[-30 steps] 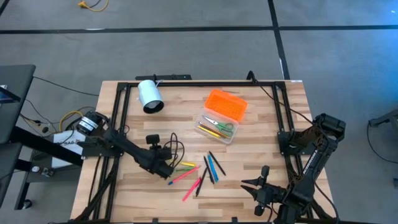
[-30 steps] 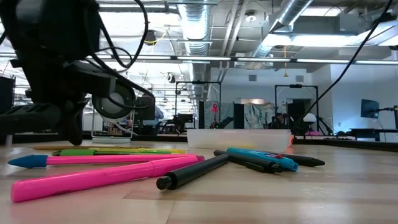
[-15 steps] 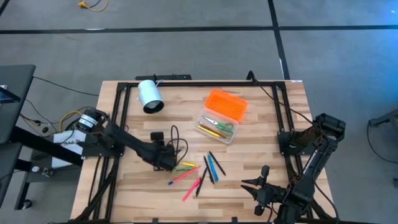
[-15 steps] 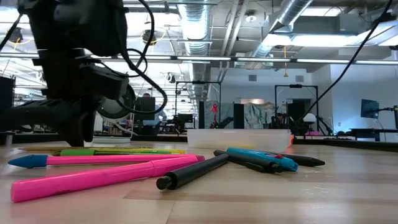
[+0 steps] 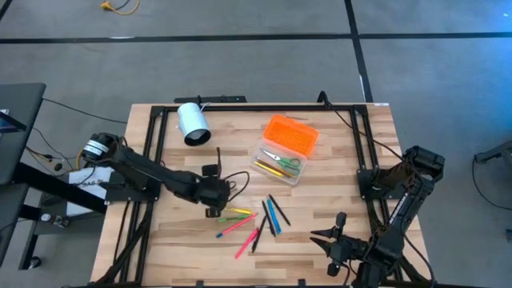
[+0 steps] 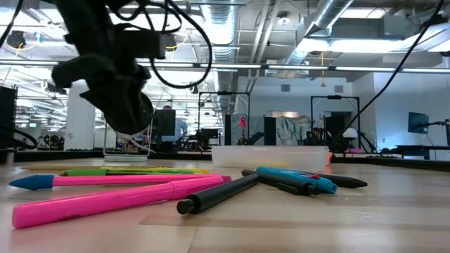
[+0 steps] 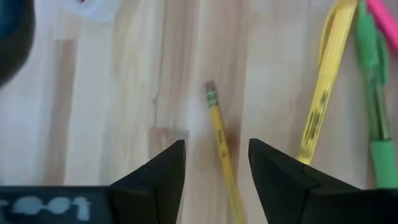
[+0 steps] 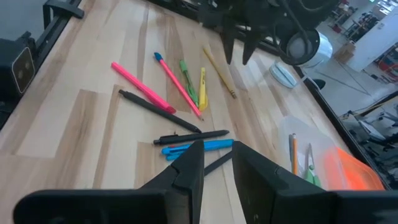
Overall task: Pick & place school supplies into a supply box
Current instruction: Put the yellow pencil into the supply box
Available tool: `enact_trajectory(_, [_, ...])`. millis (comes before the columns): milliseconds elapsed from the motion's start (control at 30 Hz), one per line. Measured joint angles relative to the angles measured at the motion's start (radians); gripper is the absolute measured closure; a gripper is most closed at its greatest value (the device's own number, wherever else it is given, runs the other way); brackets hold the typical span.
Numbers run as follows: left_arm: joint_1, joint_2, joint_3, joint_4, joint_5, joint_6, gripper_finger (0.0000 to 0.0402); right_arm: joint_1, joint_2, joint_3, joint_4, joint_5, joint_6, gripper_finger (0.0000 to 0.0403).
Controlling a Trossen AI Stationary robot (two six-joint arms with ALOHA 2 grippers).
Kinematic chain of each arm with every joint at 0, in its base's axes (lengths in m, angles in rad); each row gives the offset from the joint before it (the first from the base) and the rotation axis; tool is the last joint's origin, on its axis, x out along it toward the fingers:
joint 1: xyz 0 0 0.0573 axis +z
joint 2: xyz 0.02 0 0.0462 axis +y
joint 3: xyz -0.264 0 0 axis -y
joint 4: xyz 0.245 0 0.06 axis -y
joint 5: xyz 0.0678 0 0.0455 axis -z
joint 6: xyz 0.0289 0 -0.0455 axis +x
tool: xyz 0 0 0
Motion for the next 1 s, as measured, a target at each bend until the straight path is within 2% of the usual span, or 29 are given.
enact_trajectory(233, [0.110,0.117,0.000,0.183,0.123,0.117,0.0235,0.000,0.000,-0.021,0.025,-0.009,0.015,0.0326])
enact_trajectory(433, [0.166,0.189,0.000,0.200,0.186,0.130,0.0235,0.002,0.000,-0.021,0.026,-0.049,0.017,0.0326])
enact_trajectory(733, [0.190,0.199,0.002,0.215,0.212,0.140,0.0239,0.000,0.000,-0.021,0.025,-0.049,0.017,0.0326])
enact_trajectory(833, [0.190,0.200,0.002,0.210,0.216,0.124,0.0260,0.000,0.000,-0.021,0.025,-0.048,0.017,0.0326])
enact_trajectory(1000, [0.191,0.201,0.002,0.210,0.241,0.097,0.0325,-0.006,0.000,-0.021,0.025,-0.048,0.017,0.0326])
